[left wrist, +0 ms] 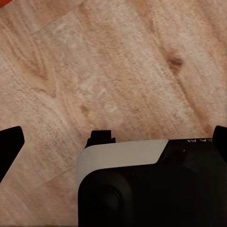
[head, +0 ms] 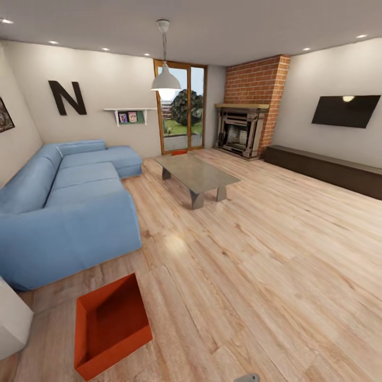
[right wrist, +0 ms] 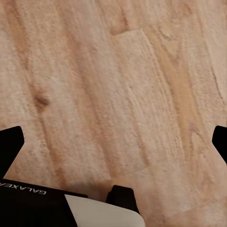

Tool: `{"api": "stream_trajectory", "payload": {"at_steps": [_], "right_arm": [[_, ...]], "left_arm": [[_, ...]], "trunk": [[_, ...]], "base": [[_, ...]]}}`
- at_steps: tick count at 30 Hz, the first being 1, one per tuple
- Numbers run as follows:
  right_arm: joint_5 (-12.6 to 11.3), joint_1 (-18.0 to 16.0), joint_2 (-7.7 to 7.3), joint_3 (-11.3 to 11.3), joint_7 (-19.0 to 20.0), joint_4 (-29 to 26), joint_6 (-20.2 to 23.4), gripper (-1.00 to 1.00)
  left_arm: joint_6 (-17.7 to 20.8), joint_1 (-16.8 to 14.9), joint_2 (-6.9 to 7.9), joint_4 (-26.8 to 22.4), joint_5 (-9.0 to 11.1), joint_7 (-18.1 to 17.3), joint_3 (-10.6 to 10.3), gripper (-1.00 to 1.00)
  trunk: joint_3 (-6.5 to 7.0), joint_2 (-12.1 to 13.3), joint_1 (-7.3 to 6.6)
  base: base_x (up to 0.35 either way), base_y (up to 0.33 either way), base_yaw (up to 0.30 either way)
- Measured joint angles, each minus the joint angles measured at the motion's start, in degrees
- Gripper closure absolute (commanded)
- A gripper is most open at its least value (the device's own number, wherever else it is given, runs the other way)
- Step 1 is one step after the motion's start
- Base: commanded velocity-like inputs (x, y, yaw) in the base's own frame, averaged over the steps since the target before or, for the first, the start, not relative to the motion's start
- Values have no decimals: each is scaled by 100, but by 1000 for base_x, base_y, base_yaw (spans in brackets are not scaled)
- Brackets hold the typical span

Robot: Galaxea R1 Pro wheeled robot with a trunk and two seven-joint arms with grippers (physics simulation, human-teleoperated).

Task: Move the two storage containers from the living room to the garage. In the garage, place one container on the floor and stack the other container on top of it (either order is fine).

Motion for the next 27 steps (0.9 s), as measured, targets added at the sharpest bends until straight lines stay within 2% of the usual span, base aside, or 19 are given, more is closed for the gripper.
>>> {"api": "stream_trajectory", "payload": {"at_steps": [6, 17, 27], "right_arm": [[0, 0, 0, 0, -2, -5, 1, -100], [0, 1, 0, 0, -3, -7, 1, -100], [0, 0, 0, -1, 0, -5, 0, -100]], "left_arm": [[0, -1, 0, 2, 4, 0, -1, -100], [3, -1, 0, 3, 0, 0, 3, -100], [0, 0, 0, -1, 0, 0, 5, -100]], "trunk": [[-14, 0, -2], [-17, 0, -3], [-18, 0, 0]], "base": [[161, -136, 227], [245, -228, 47], [79, -69, 270]]}}
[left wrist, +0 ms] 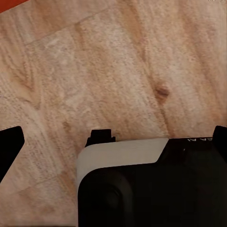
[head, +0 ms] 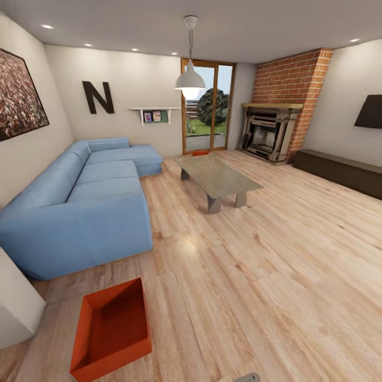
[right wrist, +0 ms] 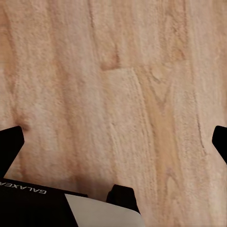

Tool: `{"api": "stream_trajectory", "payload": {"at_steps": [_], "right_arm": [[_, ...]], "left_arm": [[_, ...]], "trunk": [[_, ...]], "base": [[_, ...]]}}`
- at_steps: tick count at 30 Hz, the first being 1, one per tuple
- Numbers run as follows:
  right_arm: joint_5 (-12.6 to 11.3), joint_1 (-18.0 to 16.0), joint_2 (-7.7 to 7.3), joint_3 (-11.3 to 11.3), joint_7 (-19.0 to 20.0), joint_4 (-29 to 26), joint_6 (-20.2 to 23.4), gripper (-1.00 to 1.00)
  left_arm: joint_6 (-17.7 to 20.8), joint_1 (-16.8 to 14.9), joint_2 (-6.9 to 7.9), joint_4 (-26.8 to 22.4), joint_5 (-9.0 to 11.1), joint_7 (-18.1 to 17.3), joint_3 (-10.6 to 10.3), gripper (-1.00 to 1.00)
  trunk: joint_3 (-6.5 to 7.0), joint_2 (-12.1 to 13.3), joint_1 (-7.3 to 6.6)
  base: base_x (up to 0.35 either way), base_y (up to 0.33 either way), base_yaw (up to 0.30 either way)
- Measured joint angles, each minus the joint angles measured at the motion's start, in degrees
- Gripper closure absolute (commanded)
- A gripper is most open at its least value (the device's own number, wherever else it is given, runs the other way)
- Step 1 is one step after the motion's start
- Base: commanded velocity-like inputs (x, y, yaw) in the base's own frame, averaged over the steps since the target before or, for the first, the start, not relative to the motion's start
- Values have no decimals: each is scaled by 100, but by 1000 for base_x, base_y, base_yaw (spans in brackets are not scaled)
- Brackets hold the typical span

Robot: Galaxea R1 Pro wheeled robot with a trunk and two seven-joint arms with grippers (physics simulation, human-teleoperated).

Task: Move the two storage containers from the living room to the garage. In the garage, place one container on the floor and stack the other container on top of it (either order is fine).

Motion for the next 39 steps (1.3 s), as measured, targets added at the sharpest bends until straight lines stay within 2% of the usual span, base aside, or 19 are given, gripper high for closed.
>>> {"api": "stream_trajectory", "payload": {"at_steps": [25, 39], "right_arm": [[0, 0, 0, -8, -2, 0, 9, -100], [56, 2, -1, 2, -2, -3, 2, -100]], "left_arm": [[4, 0, 0, 0, 0, 0, -3, -100], [3, -2, 0, 3, -6, 0, -8, -100]], "trunk": [[0, 0, 0], [0, 0, 0]], "base": [[0, 0, 293], [2, 0, 27]]}}
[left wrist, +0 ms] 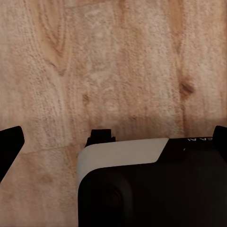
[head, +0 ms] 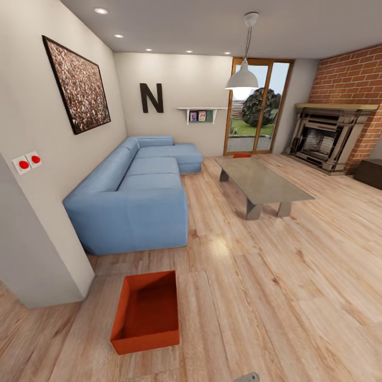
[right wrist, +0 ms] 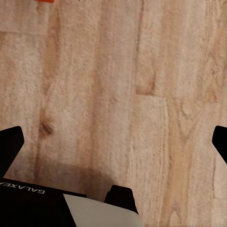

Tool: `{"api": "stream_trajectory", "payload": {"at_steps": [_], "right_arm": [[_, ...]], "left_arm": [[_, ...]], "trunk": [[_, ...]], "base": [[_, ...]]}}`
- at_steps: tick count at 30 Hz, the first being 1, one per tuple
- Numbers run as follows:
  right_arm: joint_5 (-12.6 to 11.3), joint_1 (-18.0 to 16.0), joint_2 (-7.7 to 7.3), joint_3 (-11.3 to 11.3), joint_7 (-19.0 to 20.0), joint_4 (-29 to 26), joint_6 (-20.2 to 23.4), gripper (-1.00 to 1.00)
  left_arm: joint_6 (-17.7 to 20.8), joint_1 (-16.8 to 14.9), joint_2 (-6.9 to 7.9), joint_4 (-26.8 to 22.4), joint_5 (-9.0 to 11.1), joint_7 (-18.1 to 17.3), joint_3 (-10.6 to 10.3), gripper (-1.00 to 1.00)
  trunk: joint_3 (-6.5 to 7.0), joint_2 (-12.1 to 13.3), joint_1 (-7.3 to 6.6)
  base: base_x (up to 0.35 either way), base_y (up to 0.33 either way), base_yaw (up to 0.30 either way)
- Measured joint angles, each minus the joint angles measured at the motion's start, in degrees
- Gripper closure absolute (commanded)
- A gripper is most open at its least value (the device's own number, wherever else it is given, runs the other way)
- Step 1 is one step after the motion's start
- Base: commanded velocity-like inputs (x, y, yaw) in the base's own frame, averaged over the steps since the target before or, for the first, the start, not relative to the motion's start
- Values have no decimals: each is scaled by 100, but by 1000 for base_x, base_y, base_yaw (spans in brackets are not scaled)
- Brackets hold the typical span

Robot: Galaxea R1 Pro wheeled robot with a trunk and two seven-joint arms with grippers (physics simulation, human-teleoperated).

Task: Move the two storage containers from the living room to the garage. In the garage, place one container on the floor and stack the other container on top of it (either order is fine).

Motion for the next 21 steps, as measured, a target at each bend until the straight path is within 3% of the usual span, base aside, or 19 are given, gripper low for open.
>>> {"api": "stream_trajectory", "payload": {"at_steps": [8, 15, 21], "right_arm": [[-9, -1, 0, -9, -4, 1, 7, -100], [-52, -1, 1, -9, -3, 2, 7, -100], [-56, -1, 1, -10, -4, 2, 7, -100]], "left_arm": [[-2, 1, 0, -1, -2, 0, 0, -100], [-3, 2, 0, -2, -1, 0, 4, -100], [1, 1, 0, -2, 6, 0, 4, -100]], "trunk": [[-4, 0, -3], [-23, 0, -3], [-42, 0, 0]], "base": [[248, 0, 56], [274, 0, 252], [75, 0, 278]]}}
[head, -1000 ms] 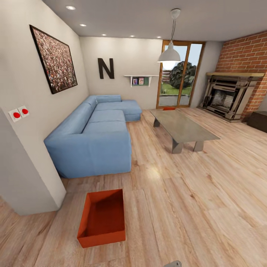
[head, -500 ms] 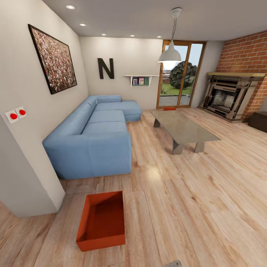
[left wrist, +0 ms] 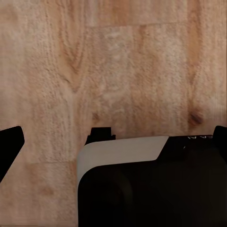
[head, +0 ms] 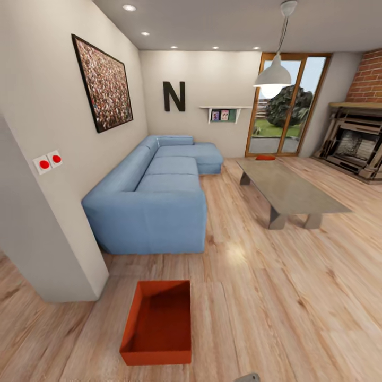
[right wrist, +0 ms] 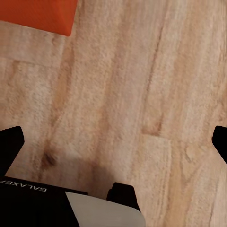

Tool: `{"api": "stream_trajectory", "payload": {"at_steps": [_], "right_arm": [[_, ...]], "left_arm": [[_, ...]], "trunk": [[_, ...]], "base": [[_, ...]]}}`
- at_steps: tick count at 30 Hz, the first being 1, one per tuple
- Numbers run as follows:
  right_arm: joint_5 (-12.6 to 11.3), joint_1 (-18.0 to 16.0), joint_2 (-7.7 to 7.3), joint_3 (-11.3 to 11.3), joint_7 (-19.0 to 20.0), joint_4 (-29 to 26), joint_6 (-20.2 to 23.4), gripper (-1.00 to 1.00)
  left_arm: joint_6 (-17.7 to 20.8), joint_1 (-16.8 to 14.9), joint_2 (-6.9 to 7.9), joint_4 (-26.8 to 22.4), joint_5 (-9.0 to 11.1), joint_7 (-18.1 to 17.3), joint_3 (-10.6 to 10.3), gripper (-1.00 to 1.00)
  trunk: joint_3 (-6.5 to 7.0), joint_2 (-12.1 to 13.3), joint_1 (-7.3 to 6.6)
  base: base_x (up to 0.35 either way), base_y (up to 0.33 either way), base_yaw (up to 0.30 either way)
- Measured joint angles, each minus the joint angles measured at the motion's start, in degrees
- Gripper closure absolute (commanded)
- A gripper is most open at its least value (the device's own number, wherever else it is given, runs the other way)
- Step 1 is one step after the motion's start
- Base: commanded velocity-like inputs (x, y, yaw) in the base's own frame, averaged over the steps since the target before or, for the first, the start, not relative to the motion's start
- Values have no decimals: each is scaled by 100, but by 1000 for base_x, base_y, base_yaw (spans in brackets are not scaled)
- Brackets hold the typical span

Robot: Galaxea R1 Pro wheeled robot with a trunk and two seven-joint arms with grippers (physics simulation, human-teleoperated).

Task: Move the two storage containers from the living room to the garage. In the garage, place one container on the floor and stack the other container on top of it (either order is fine).

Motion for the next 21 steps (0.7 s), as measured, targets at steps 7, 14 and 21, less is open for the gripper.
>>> {"api": "stream_trajectory", "payload": {"at_steps": [7, 14, 21], "right_arm": [[0, 0, 0, 0, 1, -1, -1, -100], [0, 1, -1, 0, -1, -2, 0, -100], [0, 1, -1, 0, 1, -1, -1, -100]], "left_arm": [[-2, 0, 0, 0, 0, 0, 0, -100], [-5, -1, 0, 2, -6, 0, -1, -100], [-3, -1, 0, 2, -5, 0, -1, -100]], "trunk": [[-19, 0, 0], [-21, 0, -2], [-22, -1, -3]], "base": [[6, 0, 227], [68, 0, 28], [304, 0, 1]]}}
